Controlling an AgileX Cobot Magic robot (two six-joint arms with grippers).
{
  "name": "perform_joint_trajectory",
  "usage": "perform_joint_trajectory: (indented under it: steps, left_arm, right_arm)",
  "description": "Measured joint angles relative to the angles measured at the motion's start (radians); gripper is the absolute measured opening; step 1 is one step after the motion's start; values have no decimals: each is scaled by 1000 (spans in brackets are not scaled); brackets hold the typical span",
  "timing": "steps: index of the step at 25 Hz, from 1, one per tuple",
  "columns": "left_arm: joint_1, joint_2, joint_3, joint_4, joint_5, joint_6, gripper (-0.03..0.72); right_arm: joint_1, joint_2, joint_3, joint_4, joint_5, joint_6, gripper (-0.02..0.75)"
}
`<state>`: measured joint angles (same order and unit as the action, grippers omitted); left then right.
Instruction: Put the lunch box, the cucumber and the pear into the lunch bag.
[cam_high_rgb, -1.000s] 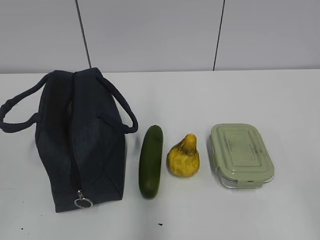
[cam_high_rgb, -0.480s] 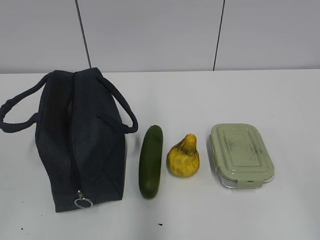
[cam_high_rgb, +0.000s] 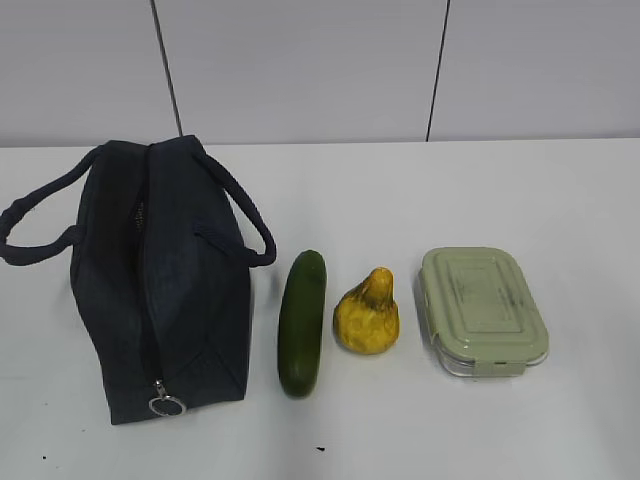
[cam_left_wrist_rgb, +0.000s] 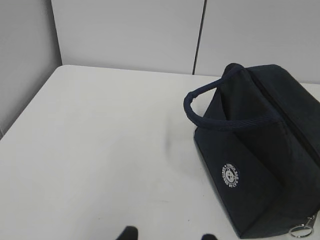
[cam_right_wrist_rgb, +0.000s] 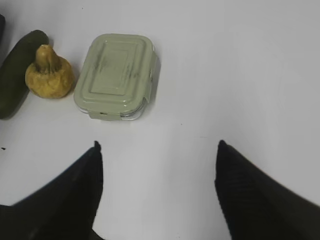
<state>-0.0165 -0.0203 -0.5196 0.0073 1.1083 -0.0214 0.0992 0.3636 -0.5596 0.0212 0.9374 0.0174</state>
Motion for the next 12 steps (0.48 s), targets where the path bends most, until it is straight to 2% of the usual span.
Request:
perform_joint_trajectory:
  steps: [3,12]
  left_arm:
    - [0,0,0,0,0,0,246]
    - [0,0,0,0,0,0,246]
  right_arm:
    - [0,143,-31,0,-45,8,563]
    - [0,521,-120,-21,-203,8,574]
